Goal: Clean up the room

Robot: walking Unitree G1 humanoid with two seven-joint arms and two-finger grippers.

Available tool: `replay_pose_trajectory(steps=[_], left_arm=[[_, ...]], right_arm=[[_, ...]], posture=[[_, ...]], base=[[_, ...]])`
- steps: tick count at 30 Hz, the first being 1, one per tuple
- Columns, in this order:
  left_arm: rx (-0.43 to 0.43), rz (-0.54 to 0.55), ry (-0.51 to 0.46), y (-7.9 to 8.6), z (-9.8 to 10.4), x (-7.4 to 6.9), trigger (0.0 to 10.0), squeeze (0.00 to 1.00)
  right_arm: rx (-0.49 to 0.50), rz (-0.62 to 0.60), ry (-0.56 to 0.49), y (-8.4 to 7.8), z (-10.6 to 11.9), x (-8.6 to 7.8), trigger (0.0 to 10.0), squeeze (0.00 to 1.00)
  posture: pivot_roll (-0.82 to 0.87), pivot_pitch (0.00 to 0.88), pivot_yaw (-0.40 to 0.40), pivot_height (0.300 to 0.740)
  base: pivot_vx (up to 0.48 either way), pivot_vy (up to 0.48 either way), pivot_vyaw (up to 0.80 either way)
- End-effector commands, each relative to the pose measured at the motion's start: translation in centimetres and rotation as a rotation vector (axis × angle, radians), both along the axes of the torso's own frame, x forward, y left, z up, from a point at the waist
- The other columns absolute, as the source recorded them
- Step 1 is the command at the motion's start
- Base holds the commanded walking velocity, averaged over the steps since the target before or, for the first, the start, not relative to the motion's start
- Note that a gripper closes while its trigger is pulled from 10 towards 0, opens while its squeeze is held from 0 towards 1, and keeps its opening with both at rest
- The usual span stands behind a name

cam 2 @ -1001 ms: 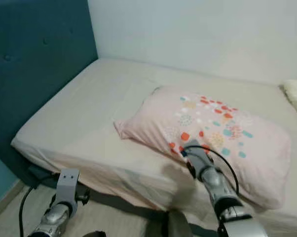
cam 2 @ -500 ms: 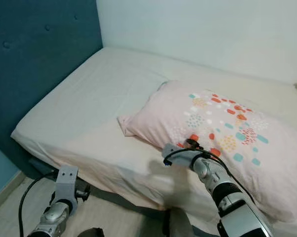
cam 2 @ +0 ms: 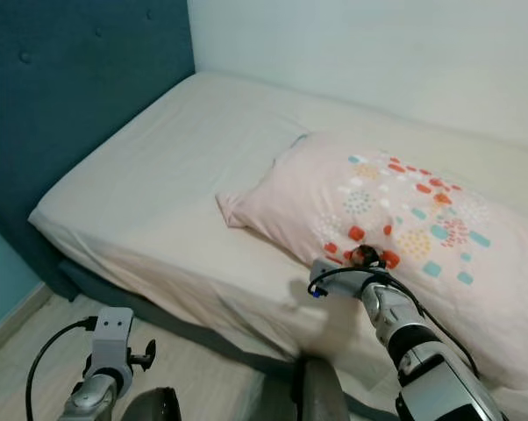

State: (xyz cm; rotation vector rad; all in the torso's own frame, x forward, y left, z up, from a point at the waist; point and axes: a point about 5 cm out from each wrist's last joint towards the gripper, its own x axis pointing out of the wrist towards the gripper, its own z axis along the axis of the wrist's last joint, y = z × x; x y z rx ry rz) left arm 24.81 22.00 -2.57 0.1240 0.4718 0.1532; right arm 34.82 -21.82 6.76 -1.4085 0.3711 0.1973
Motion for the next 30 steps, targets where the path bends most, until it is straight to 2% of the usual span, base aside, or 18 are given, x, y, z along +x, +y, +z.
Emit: replay_pose_trajectory(steps=[1, 2, 5, 10, 15, 16, 17, 19, 21, 23, 28, 29, 30], left_arm=[[0.020, -0.021, 0.002, 0.4, -0.1, -0.4, 10.0, 0.00], [0.023, -0.025, 0.000, 0.4, -0.1, -0.5, 10.0, 0.00], [0.025, -0.028, -0.004, 0.4, -0.2, -0.6, 10.0, 0.00], [0.023, -0.029, -0.004, 0.4, -0.3, -0.9, 10.0, 0.00], [0.019, -0.032, -0.002, 0.2, -0.4, -1.1, 10.0, 0.00], [0.017, -0.032, -0.004, 0.1, -0.4, -1.1, 10.0, 0.00], [0.017, -0.032, -0.004, 0.1, -0.4, -1.1, 10.0, 0.00], [0.013, -0.033, -0.009, 0.0, -0.4, -1.0, 10.0, 0.00], [0.010, -0.033, -0.013, -0.1, -0.4, -1.0, 10.0, 0.00], [0.007, -0.033, -0.015, -0.3, -0.4, -1.1, 10.0, 0.00], [0.006, -0.034, -0.018, -0.4, -0.5, -1.1, 10.0, 0.00], [0.006, -0.040, -0.025, -0.5, -0.4, -1.1, 10.0, 0.00], [0.008, -0.049, -0.032, -0.6, -0.3, -1.1, 10.0, 0.00]], right_arm=[[0.023, -0.043, 0.059, -0.8, -1.3, -1.0, 10.0, 0.68], [0.088, -0.050, 0.099, -0.3, -2.1, -1.5, 10.0, 1.00], [0.155, -0.047, 0.148, 0.6, -3.4, -2.2, 10.0, 1.00], [0.159, -0.052, 0.146, 0.9, -3.5, -2.3, 10.0, 1.00], [0.069, -0.037, 0.090, 0.3, -2.6, -1.7, 10.0, 1.00], [0.002, -0.009, 0.035, 0.0, -1.9, -1.3, 10.0, 1.00], [0.002, -0.009, 0.035, 0.0, -1.9, -1.3, 10.0, 1.00], [-0.065, 0.025, -0.075, -0.2, -0.3, -0.5, 10.0, 1.00], [-0.087, 0.031, -0.112, -0.3, 0.3, -0.2, 10.0, 1.00], [-0.134, 0.024, -0.133, -0.6, 0.6, -0.1, 10.0, 1.00], [-0.149, 0.021, -0.136, -0.7, 0.6, -0.1, 10.0, 1.00], [-0.107, 0.003, -0.131, -0.6, 0.6, 0.0, 10.0, 0.00], [-0.084, -0.010, -0.150, -0.5, 0.7, 0.1, 10.0, 0.00]], posture=[[0.03, 0.190, -0.112, 0.470], [0.03, 0.196, -0.115, 0.465], [0.03, 0.199, -0.117, 0.451], [0.04, 0.201, -0.119, 0.436], [0.03, 0.202, -0.120, 0.416], [0.03, 0.204, -0.123, 0.411], [0.03, 0.204, -0.123, 0.411], [0.03, 0.207, -0.126, 0.401], [0.03, 0.214, -0.128, 0.396], [0.02, 0.222, -0.131, 0.386], [0.02, 0.227, -0.133, 0.376], [0.02, 0.247, -0.143, 0.376], [0.03, 0.256, -0.147, 0.376]], base=[[0.000, 0.000, 0.00], [0.000, 0.000, 0.00], [0.000, 0.000, 0.00], [0.000, 0.000, 0.00], [0.000, 0.000, 0.00], [0.000, 0.000, 0.00], [0.000, 0.000, 0.00], [0.000, 0.000, 0.00], [0.000, 0.000, 0.00], [0.000, 0.000, 0.00], [0.000, 0.000, 0.00], [0.000, 0.000, 0.00], [0.000, 0.000, 0.00]])
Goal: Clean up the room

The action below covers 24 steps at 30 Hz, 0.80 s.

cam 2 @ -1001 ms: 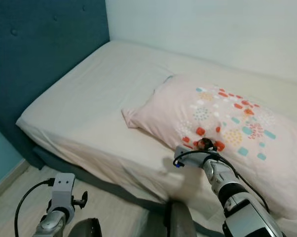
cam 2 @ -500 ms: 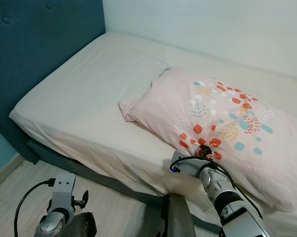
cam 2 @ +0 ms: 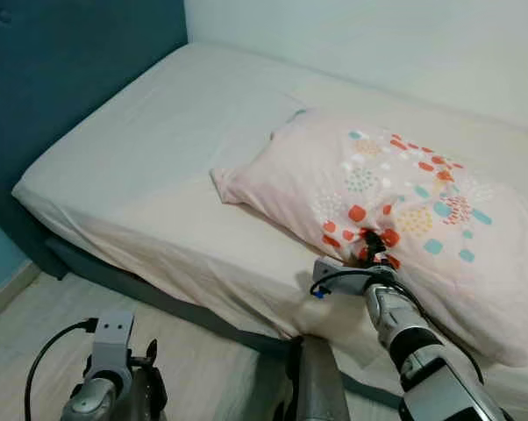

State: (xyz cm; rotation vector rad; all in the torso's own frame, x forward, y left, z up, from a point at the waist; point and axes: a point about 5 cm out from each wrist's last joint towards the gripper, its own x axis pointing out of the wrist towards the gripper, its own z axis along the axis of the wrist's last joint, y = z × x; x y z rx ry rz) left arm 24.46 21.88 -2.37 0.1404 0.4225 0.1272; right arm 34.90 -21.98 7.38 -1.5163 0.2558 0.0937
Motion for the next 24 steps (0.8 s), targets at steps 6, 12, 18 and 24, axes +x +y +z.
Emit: replay_pose_trajectory(steps=[6, 12, 18, 24], left_arm=[[0.013, -0.036, -0.015, -0.4, -0.1, -0.5, 10.0, 0.00], [0.019, -0.036, -0.040, 0.0, 0.2, -0.4, 10.0, 0.00], [0.029, -0.039, -0.054, 0.3, 0.6, -0.1, 10.0, 0.00], [0.028, -0.042, -0.068, 0.0, 1.0, 0.6, 10.0, 0.00]], right_arm=[[-0.005, -0.060, -0.125, -0.6, 1.2, 0.5, 10.0, 0.00], [-0.024, -0.096, -0.270, -1.4, 3.6, 1.4, 0.0, 0.00], [-0.026, -0.108, -0.298, -2.4, 4.7, 1.7, 0.0, 0.00], [-0.016, -0.105, -0.295, -3.1, 5.2, 1.8, 0.0, 0.00]], posture=[[0.04, 0.276, -0.155, 0.376], [0.05, 0.283, -0.153, 0.376], [0.05, 0.279, -0.153, 0.376], [0.04, 0.254, -0.156, 0.376]], base=[[0.000, 0.000, 0.00], [0.000, 0.000, 0.00], [0.000, 0.000, 0.00], [0.000, 0.000, 0.00]])
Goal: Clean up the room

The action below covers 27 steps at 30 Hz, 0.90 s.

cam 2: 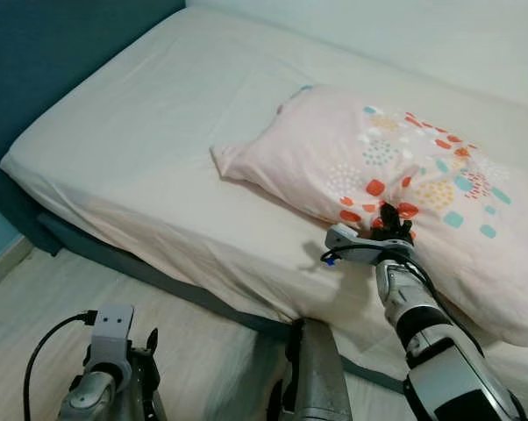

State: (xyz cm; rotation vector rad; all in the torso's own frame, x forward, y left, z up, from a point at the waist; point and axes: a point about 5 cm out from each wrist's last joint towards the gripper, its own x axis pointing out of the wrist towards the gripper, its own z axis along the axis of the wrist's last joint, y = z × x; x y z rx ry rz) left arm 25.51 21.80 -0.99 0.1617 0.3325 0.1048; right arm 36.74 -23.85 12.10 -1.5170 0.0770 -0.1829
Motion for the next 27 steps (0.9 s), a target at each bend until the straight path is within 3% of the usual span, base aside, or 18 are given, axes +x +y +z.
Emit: replay_pose_trajectory(steps=[1, 3, 6, 8, 11, 12, 14, 16, 20, 21, 27], left_arm=[[0.007, -0.010, 0.017, 0.0, -0.3, -0.3, 10.0, 0.00], [0.005, -0.011, 0.013, -0.1, -0.2, -0.1, 10.0, 0.00], [-0.004, -0.005, -0.011, -0.3, 0.4, 0.7, 10.0, 0.00], [-0.005, -0.003, -0.015, -0.3, 0.5, 0.8, 10.0, 0.00], [-0.001, 0.019, -0.087, 0.2, 2.2, 2.4, 10.0, 0.00], [-0.001, 0.019, -0.087, 0.2, 2.2, 2.4, 10.0, 0.00], [0.014, 0.035, -0.116, 0.7, 3.2, 3.3, 10.0, 0.00], [0.014, 0.035, -0.116, 0.7, 3.2, 3.3, 10.0, 0.00], [0.033, 0.094, -0.068, 1.8, 3.1, 3.5, 10.0, 0.00], [0.033, 0.094, -0.068, 1.8, 3.1, 3.5, 10.0, 0.00], [-0.020, 0.186, 0.026, 2.5, 1.6, 2.3, 10.0, 0.00]], right_arm=[[0.025, -0.040, -0.005, -1.3, 0.5, -0.1, 0.0, 0.00], [0.052, -0.041, -0.015, -1.6, 0.6, -0.1, 0.0, 0.00], [0.233, -0.099, -0.019, -2.9, 0.4, -0.6, 0.0, 0.00], [0.270, -0.115, -0.017, -3.1, 0.3, -0.7, 0.0, 0.00], [0.611, -0.128, 0.041, -3.3, 0.2, -0.6, 0.0, 0.00], [0.611, -0.128, 0.041, -3.3, 0.2, -0.6, 0.0, 0.00], [0.791, -0.050, 0.093, -1.9, 0.1, -0.2, 0.0, 0.00], [0.791, -0.050, 0.093, -1.9, 0.1, -0.2, 0.0, 0.00], [0.992, 0.086, 0.118, 0.2, 1.3, 0.7, 0.0, 0.00], [0.992, 0.086, 0.118, 0.2, 1.3, 0.7, 0.0, 0.00], [1.112, 0.200, 0.075, 0.8, 3.3, 1.2, 0.0, 0.00]], posture=[[0.04, 0.249, -0.156, 0.376], [0.04, 0.236, -0.156, 0.376], [0.03, 0.211, -0.155, 0.376], [0.03, 0.211, -0.155, 0.376], [0.04, 0.173, -0.151, 0.376], [0.04, 0.173, -0.151, 0.376], [0.04, 0.113, -0.136, 0.376], [0.04, 0.113, -0.136, 0.376], [0.03, 0.056, -0.108, 0.386], [0.03, 0.056, -0.108, 0.391], [0.03, 0.021, -0.094, 0.416]], base=[[0.000, 0.000, 0.00], [0.000, 0.000, 0.00], [0.000, 0.000, 0.00], [0.000, 0.000, 0.00], [0.000, 0.000, 0.00], [0.000, 0.000, 0.00], [0.000, 0.000, 0.00], [0.000, 0.000, 0.00], [0.000, 0.000, 0.00], [0.000, 0.000, 0.00], [0.000, 0.000, 0.00]])
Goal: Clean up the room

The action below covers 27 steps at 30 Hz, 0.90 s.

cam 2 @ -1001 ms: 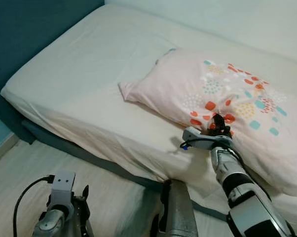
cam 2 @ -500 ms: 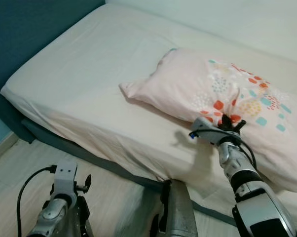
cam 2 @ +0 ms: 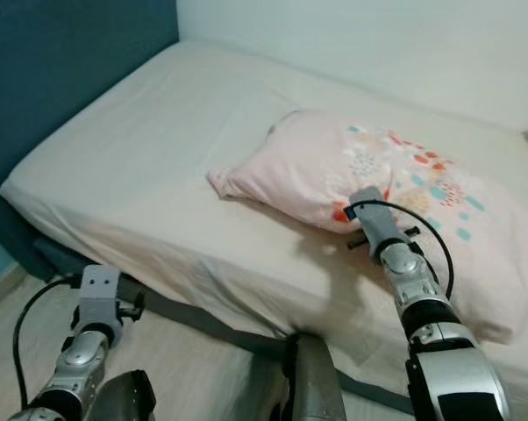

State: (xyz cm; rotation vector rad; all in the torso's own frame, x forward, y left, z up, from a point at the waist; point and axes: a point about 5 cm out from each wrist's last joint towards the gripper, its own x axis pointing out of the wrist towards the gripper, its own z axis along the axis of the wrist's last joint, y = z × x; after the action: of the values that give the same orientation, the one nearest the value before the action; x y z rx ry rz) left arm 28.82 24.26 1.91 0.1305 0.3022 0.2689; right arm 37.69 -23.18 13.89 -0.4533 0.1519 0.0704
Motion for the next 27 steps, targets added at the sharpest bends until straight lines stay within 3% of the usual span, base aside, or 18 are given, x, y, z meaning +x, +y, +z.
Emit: replay_pose_trajectory(steps=[1, 9, 13, 15, 21, 27], left_arm=[[-0.032, 0.027, 0.082, 0.1, -1.6, -1.3, 10.0, 0.00], [-0.027, 0.000, 0.129, -0.2, -2.9, -2.7, 10.0, 0.00], [-0.017, -0.015, 0.169, -0.4, -3.6, -3.3, 10.0, 0.00], [-0.015, -0.011, 0.222, -0.4, -4.5, -4.2, 10.0, 0.00], [-0.032, 0.030, 0.290, -0.1, -5.6, -5.6, 10.0, 0.00], [-0.042, 0.043, 0.297, 0.0, -5.7, -5.7, 10.0, 0.00]], right_arm=[[0.060, 0.035, -0.091, 0.0, 1.8, 0.3, 0.0, 0.00], [0.121, 0.050, -0.220, -1.0, 5.3, 0.4, 0.0, 0.00], [0.141, 0.070, -0.273, -1.0, 6.9, 0.5, 0.0, 0.00], [0.153, 0.132, -0.302, -0.1, 8.0, 0.5, 0.0, 0.00], [0.161, 0.229, -0.303, 1.4, 8.5, 0.1, 0.0, 0.00], [0.169, 0.247, -0.296, 1.9, 8.3, 0.0, 0.0, 0.00]], posture=[[0.03, 0.021, -0.094, 0.421], [0.04, 0.000, -0.085, 0.456], [0.04, 0.000, -0.084, 0.466], [0.03, 0.000, -0.082, 0.476], [0.02, 0.000, -0.084, 0.496], [0.02, 0.000, -0.082, 0.511]], base=[[0.000, 0.000, 0.00], [-0.230, 0.000, 0.00], [0.000, 0.000, 0.00], [0.000, 0.000, 0.00], [0.000, 0.000, 0.00], [0.000, 0.000, 0.00]])
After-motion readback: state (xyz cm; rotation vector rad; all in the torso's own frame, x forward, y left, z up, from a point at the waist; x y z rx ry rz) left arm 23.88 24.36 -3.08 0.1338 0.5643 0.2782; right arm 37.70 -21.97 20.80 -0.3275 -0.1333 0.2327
